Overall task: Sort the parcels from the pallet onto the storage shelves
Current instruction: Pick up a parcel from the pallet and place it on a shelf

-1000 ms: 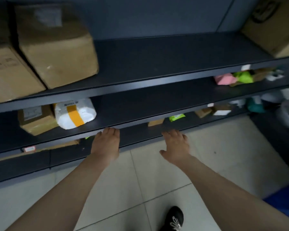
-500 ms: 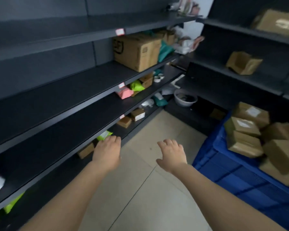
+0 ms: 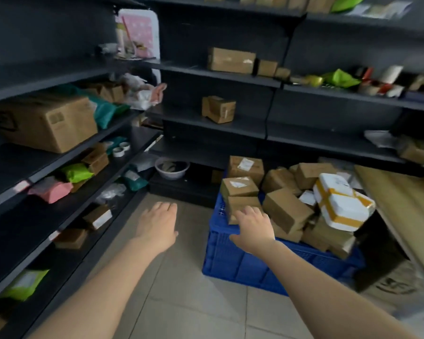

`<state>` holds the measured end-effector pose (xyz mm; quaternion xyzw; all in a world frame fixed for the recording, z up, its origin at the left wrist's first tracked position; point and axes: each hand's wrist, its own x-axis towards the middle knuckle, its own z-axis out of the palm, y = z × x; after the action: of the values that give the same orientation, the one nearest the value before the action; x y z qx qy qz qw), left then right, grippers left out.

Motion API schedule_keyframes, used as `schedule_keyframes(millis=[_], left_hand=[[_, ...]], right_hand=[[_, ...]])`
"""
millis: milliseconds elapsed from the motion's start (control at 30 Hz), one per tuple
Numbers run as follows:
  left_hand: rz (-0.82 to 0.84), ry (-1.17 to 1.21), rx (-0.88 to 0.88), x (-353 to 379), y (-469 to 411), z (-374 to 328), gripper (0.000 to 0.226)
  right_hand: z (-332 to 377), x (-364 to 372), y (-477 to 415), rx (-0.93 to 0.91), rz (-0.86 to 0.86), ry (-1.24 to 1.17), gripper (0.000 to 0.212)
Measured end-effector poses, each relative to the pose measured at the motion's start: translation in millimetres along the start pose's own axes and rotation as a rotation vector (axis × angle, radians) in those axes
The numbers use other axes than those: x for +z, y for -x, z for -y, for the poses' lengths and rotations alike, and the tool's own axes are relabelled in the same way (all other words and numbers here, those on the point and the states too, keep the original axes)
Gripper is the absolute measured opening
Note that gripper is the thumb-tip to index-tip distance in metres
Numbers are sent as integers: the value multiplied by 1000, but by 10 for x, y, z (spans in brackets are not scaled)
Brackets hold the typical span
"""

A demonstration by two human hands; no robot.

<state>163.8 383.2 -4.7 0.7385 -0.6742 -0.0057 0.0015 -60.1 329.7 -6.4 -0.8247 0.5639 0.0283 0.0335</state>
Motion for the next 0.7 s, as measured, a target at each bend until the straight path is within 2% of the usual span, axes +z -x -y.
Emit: schedule_keyframes(millis=[133,433,700], left_hand=[[-20,14,117,-52,-708,-592,73],[-18,54,430,-28,-2110,-2032,68],[71,78,532,275,-2851,-3406,72]], right_hand=[[-702,-67,-247,122,3,-1,49],[-2208,-180,-709,417,20,-39,60],[-3566,-65,-868,575,47,-75,57]])
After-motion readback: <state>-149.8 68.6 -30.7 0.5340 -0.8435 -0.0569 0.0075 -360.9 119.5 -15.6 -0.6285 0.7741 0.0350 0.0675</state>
